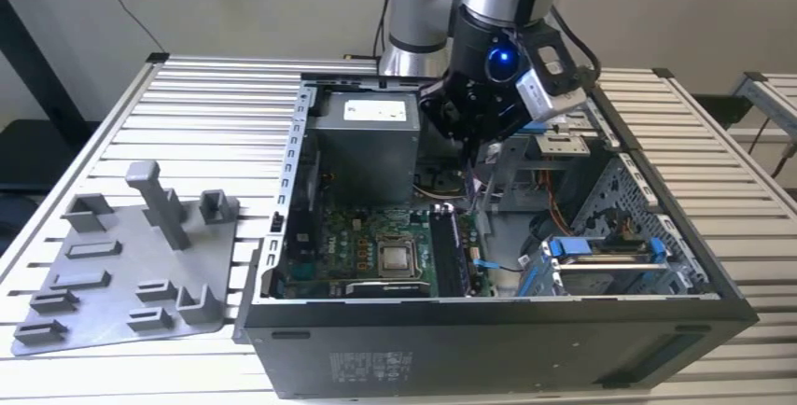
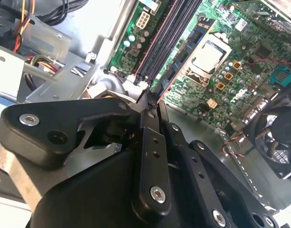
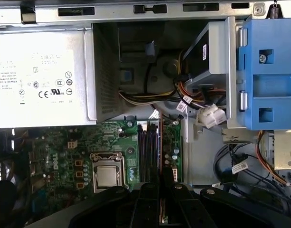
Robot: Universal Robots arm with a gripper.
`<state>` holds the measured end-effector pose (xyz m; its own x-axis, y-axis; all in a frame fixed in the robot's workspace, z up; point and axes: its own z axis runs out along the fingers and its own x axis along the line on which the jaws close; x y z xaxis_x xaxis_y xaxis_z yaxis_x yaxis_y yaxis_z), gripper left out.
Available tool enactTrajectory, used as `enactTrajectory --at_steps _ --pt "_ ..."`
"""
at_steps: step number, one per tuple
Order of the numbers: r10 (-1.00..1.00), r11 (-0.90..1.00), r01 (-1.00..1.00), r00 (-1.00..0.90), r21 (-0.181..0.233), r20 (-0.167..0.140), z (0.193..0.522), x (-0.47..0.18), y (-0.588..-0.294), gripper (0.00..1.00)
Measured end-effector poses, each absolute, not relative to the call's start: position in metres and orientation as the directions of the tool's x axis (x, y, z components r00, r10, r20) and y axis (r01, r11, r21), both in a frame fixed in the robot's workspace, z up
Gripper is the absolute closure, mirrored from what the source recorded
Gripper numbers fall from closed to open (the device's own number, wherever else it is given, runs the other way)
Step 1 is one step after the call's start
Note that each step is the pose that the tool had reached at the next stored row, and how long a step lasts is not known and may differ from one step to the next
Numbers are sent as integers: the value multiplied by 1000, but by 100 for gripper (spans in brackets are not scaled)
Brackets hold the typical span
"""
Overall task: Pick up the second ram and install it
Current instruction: 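Insert the second ram into the second slot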
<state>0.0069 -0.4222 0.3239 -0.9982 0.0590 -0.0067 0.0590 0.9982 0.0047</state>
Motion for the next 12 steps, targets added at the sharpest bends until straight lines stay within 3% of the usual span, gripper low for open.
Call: enactTrajectory --at_steps 12 --pt "59 998 59 -998 -2 -8 315 7 -423 86"
